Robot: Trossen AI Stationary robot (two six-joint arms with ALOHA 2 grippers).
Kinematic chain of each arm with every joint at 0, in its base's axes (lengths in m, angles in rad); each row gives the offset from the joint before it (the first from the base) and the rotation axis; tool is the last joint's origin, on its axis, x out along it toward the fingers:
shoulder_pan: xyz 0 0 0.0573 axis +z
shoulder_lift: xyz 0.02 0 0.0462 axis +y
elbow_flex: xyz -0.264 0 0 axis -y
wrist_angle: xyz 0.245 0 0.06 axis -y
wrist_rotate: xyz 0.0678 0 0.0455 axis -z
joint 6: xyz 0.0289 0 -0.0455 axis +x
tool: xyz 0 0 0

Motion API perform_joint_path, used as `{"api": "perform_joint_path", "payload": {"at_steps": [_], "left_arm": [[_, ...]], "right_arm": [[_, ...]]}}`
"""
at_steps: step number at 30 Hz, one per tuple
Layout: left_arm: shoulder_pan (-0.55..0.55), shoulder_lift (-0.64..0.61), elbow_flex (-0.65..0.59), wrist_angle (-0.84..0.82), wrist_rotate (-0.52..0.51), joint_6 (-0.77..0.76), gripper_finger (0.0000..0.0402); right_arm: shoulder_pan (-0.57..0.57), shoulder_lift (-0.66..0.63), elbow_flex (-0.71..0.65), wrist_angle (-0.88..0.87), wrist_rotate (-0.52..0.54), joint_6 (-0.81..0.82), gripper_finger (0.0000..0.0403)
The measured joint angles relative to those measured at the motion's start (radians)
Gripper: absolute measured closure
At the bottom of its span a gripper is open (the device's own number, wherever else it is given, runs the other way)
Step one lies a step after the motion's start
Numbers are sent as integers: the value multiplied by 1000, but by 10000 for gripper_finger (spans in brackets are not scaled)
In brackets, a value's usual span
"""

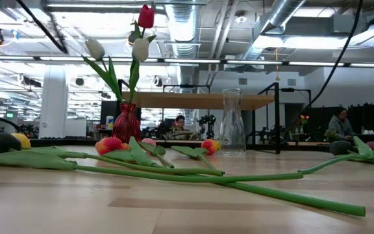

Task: Pick and place flowers into a vace then onto a shelf
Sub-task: Put the purple flowers into the red flower vase

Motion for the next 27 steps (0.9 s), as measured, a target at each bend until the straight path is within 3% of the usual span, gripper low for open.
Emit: {"api": "perform_joint_path", "payload": {"at_steps": [14, 27], "left_arm": [[94, 41, 200, -296, 28, -24, 244], [65, 41, 235, -289, 29, 24, 244]], "right_arm": [[-1, 46, -4, 68, 12, -20, 397], [-3, 46, -3, 31, 35, -22, 397]]}}
